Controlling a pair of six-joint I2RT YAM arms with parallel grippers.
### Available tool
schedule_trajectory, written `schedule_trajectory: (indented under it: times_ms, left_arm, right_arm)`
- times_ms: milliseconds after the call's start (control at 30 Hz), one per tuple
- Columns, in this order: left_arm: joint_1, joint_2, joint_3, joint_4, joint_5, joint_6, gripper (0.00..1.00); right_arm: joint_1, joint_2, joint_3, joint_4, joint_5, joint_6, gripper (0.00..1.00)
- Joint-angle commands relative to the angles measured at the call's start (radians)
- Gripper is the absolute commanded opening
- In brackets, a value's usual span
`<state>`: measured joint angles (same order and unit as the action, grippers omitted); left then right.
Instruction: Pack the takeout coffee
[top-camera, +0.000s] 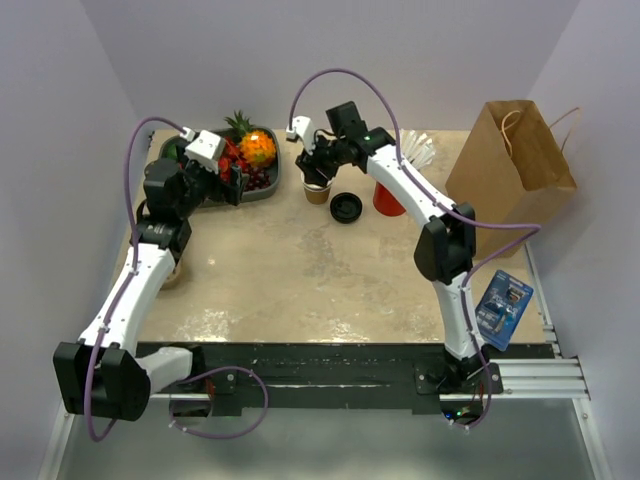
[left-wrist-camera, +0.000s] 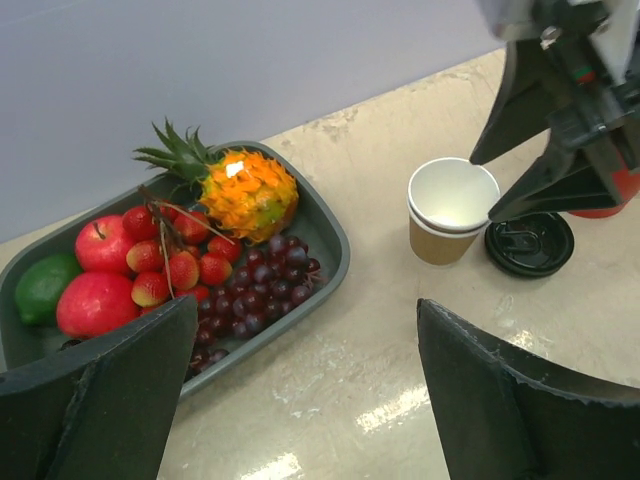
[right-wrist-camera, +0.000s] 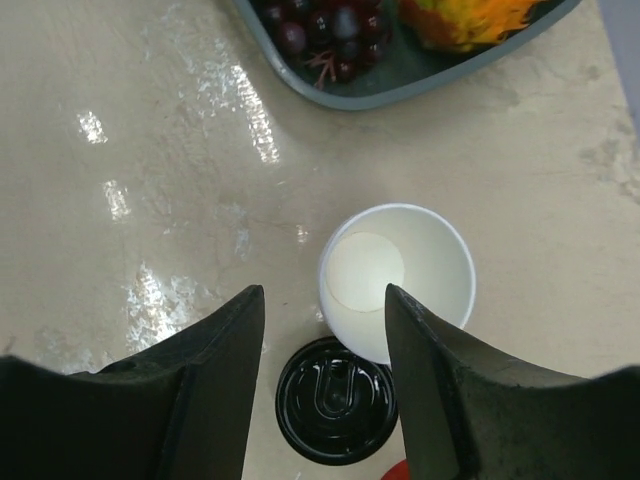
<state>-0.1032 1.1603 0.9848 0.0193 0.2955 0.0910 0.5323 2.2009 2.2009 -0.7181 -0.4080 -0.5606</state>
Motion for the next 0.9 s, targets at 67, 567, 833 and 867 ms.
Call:
schedule_trajectory:
  times_ms: [67, 567, 833, 867]
  left_arm:
    - [-0.001, -0.066, -0.060, 0.007, 0.025, 0.009, 0.95]
    - [0.000, -0.079, -0.098, 0.016, 0.031, -0.011, 0.95]
    - [0.002, -0.080, -0.107, 0.021, 0.030, -0.014, 0.95]
    - [0.002, -0.080, -0.109, 0.021, 0.031, -0.016, 0.95]
  right_arm:
    - [0.008, 0.013, 0.065, -0.067, -0.040, -0.079, 0.54]
    - [0.017, 0.094, 0.080, -0.046, 0.011, -0.055, 0.46]
    - [0.017, 0.114, 0.082, -0.040, 0.026, -0.053, 0.43]
    - [0.018, 0.115, 0.083, -0.035, 0.034, -0.053, 0.43]
